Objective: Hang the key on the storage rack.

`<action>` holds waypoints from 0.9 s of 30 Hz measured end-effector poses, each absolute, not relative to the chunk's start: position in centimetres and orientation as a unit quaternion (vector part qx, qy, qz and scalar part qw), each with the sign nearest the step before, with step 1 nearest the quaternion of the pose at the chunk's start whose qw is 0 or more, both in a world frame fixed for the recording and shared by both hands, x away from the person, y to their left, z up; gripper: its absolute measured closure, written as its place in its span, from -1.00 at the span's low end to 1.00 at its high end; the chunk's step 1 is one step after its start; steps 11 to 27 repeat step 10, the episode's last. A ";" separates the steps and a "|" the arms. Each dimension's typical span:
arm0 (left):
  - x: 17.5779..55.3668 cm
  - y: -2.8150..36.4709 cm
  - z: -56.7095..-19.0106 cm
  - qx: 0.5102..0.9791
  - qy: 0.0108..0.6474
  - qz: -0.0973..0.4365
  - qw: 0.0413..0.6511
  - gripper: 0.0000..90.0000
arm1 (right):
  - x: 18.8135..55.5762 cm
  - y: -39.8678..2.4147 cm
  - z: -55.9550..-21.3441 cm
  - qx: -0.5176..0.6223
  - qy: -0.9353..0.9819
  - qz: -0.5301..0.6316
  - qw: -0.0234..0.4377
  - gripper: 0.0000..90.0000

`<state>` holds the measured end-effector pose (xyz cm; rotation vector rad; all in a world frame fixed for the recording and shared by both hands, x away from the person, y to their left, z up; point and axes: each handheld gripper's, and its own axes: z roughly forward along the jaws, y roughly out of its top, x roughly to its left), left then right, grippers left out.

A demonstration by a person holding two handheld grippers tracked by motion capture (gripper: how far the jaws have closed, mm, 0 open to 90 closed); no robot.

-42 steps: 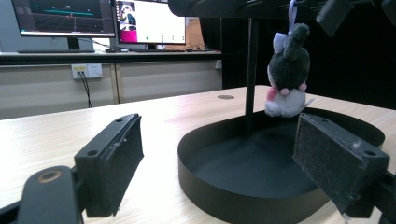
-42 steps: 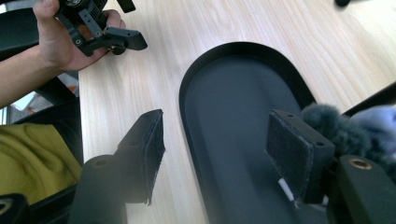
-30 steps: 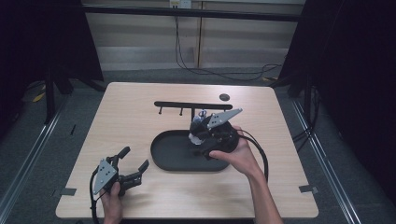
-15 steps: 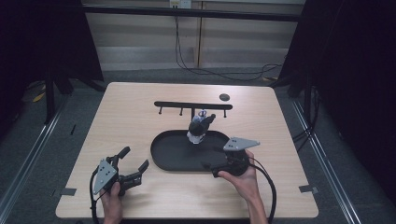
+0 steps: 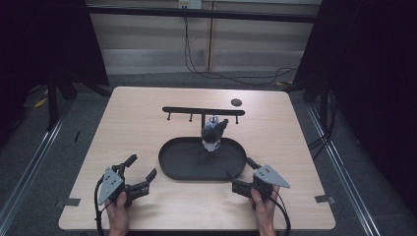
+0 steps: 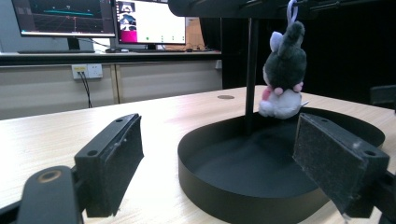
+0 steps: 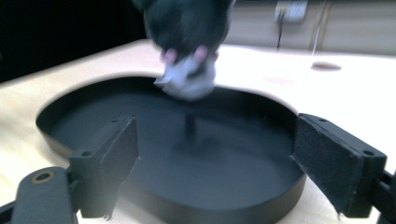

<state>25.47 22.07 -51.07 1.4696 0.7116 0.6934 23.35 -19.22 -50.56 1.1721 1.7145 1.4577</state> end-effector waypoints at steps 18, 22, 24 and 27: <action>25.5 22.1 -51.1 0.643 0.311 0.303 0.631 -0.65 | 21.8 -19.9 -51.0 0.414 0.594 0.598 0.344 -0.69; 25.5 22.1 -51.1 0.643 0.311 0.303 0.631 -0.65 | 21.8 -19.9 -51.0 0.414 0.594 0.598 0.344 -0.69; 25.5 22.1 -51.1 0.643 0.311 0.303 0.631 -0.65 | 21.8 -19.9 -51.0 0.414 0.594 0.598 0.344 -0.69; 25.5 22.1 -51.1 0.643 0.311 0.303 0.631 -0.65 | 21.8 -19.9 -51.0 0.414 0.594 0.598 0.344 -0.69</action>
